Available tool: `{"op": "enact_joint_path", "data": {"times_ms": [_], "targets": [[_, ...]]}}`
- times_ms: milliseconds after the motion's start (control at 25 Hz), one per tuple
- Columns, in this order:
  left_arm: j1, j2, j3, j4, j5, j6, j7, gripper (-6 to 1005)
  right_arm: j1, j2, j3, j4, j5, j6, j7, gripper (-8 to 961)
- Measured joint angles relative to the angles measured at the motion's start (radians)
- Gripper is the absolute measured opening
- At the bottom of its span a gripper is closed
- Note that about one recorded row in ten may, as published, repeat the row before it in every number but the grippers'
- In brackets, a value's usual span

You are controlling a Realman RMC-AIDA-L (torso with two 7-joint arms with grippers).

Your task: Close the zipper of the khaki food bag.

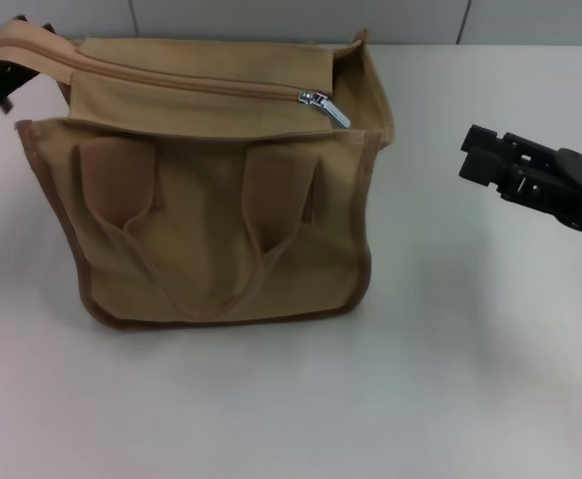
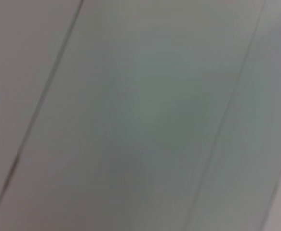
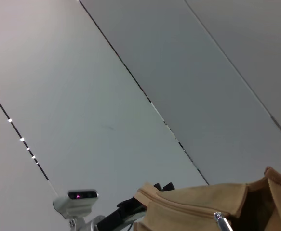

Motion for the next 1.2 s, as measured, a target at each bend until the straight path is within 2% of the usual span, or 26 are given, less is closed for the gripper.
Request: {"op": "enact_joint_path", "data": {"times_ms": [40,80,160,240,280,360,400,480,560,680,760,800,880,1000,1040,1120,1160,1200], "targets": [[0.000,0.000,0.000,0.000,0.000,0.000,0.000,458,0.001,0.000,-0.001,0.000,-0.001,0.003,-0.002,578],[0.020,0.033,0.062,0.059,0.015,0.014,-0.104,495,0.003,0.001,-0.004,-0.001,-0.002,0.008,-0.009,614],[0.023,0.049,0.068,0.071,0.039,0.032,-0.145,599,0.004,0.002,-0.006,-0.002,-0.003,0.009,-0.013,685],[0.023,0.079,0.068,0.079,0.079,0.070,-0.201,703,0.007,0.002,-0.008,-0.003,-0.009,0.010,-0.021,754],[0.021,0.091,0.068,0.080,0.095,0.089,-0.220,710,0.013,0.002,-0.009,-0.003,-0.023,0.010,-0.026,788],[0.018,0.109,0.068,0.082,0.117,0.115,-0.244,725,0.016,0.002,-0.009,-0.003,-0.031,0.010,-0.028,788],[0.018,0.109,0.068,0.082,0.117,0.115,-0.244,732,0.019,0.002,-0.009,-0.003,-0.041,0.010,-0.032,788],[0.016,0.136,0.068,0.092,0.141,0.157,-0.283,746,0.026,0.002,-0.009,-0.004,-0.066,0.010,-0.055,788],[0.016,0.136,0.068,0.092,0.141,0.157,-0.283,760,0.028,0.003,-0.009,-0.004,-0.072,0.010,-0.065,787],[0.016,0.155,0.057,0.102,0.149,0.224,-0.302,782,0.029,0.008,-0.009,0.000,-0.086,0.007,-0.112,787],[0.016,0.155,0.057,0.102,0.149,0.224,-0.302,782,0.029,0.009,-0.009,0.001,-0.092,0.005,-0.127,787],[0.010,0.157,-0.010,0.100,0.147,0.364,-0.289,782,0.029,0.011,-0.009,0.002,-0.101,0.002,-0.143,787],[0.004,0.137,-0.026,0.097,0.144,0.436,-0.261,782,0.029,0.019,-0.010,0.003,-0.137,-0.004,-0.195,787],[0.005,0.125,-0.023,0.096,0.143,0.442,-0.247,782,0.030,0.028,-0.010,0.003,-0.169,-0.010,-0.235,786],[0.008,0.112,-0.016,0.093,0.142,0.443,-0.224,782,0.030,0.034,-0.010,0.003,-0.185,-0.013,-0.257,786],[0.008,0.112,-0.016,0.093,0.142,0.443,-0.224,782,0.031,0.046,-0.010,0.004,-0.225,-0.014,-0.311,786],[0.013,0.092,-0.001,0.084,0.142,0.445,-0.178,782,0.031,0.046,-0.010,0.004,-0.225,-0.014,-0.311,786],[0.013,0.092,-0.001,0.084,0.142,0.445,-0.178,782,0.031,0.048,-0.011,0.006,-0.235,-0.014,-0.330,786]]}}
